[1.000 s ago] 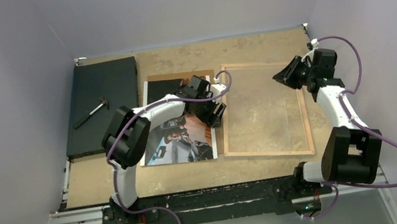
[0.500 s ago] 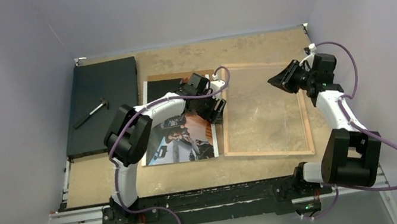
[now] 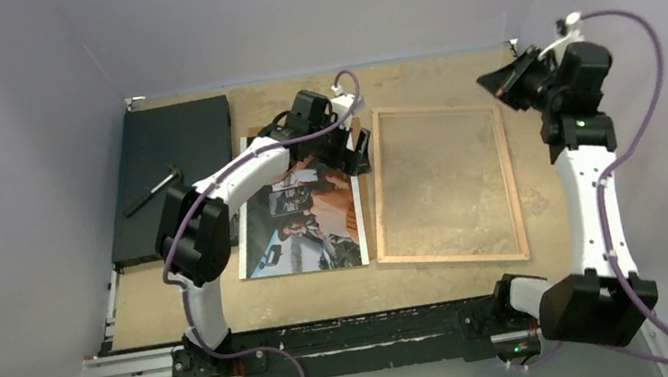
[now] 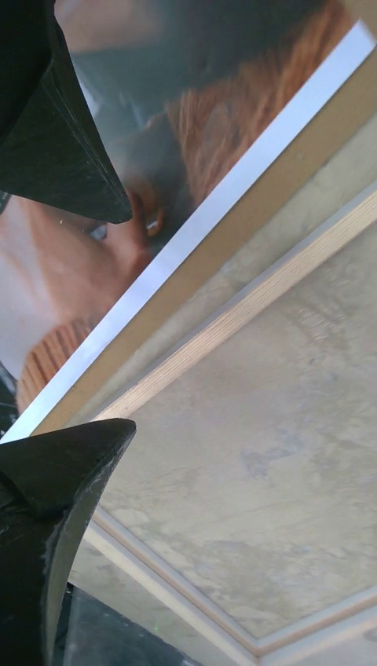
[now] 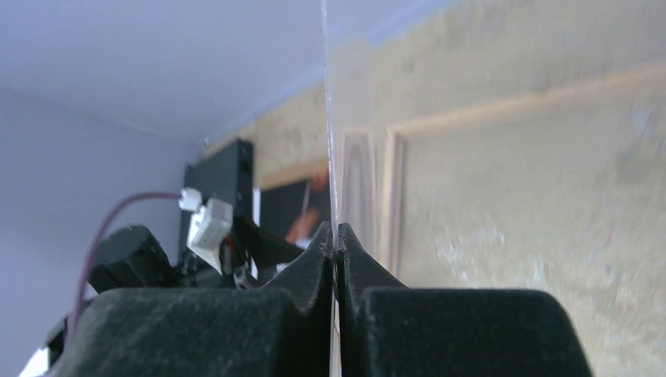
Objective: Put the photo into the frame
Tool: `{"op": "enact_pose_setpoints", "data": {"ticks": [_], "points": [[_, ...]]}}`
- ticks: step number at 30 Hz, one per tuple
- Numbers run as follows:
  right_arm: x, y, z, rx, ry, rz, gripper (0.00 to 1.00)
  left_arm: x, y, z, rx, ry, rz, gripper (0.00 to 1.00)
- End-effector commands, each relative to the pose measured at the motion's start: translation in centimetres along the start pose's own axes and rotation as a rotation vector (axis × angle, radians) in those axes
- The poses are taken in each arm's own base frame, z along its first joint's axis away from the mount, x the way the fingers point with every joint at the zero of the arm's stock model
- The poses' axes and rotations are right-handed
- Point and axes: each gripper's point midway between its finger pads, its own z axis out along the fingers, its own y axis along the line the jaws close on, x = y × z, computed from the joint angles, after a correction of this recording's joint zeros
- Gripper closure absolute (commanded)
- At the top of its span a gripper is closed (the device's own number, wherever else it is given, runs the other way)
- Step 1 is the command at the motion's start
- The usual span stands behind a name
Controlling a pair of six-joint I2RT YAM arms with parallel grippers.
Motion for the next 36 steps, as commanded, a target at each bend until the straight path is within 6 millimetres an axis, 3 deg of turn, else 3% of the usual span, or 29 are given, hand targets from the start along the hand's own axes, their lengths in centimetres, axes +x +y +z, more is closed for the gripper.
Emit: {"op": "enact_pose_setpoints", "data": {"ticks": [1, 6, 11, 16, 25, 28, 34, 36], "points": [[-6.1, 4.5, -4.4, 0.022, -0.210, -0.054, 1.00, -3.3, -0.1, -1.8, -0.058, -0.103, -0.046, 0.06], [-7.8, 6.0, -6.6, 0.047, -0.287, -0.081, 1.00, -0.9, -0.2, 2.1, -0.040, -0.050, -0.096, 0.05], [-8.1, 5.9, -7.3, 0.072, -0.308, -0.101, 1.00, -0.2, -0.9, 5.5, -0.064, -0.021, -0.093, 0.14], [-8.2, 5.8, -8.1, 0.090, -0.331, -0.109, 1.00, -0.7, -0.8, 6.8, -0.095, -0.043, -0.096, 0.17], [-8.1, 5.1, -9.2, 0.143, -0.364, -0.109, 1.00, 0.5, -2.5, 9.6, -0.093, -0.009, -0.085, 0.26], [-7.9, 5.1, -9.3, 0.142, -0.362, -0.109, 1.00, 0.8, -2.0, 10.2, -0.161, -0.004, -0.060, 0.29], [-7.7, 4.9, -9.3, 0.140, -0.362, -0.110, 1.00, 1.2, -1.1, 10.8, -0.241, 0.017, -0.039, 0.42], [-7.6, 4.8, -9.3, 0.148, -0.364, -0.107, 1.00, 1.4, -1.4, 11.1, -0.246, 0.020, -0.018, 0.51]]}}
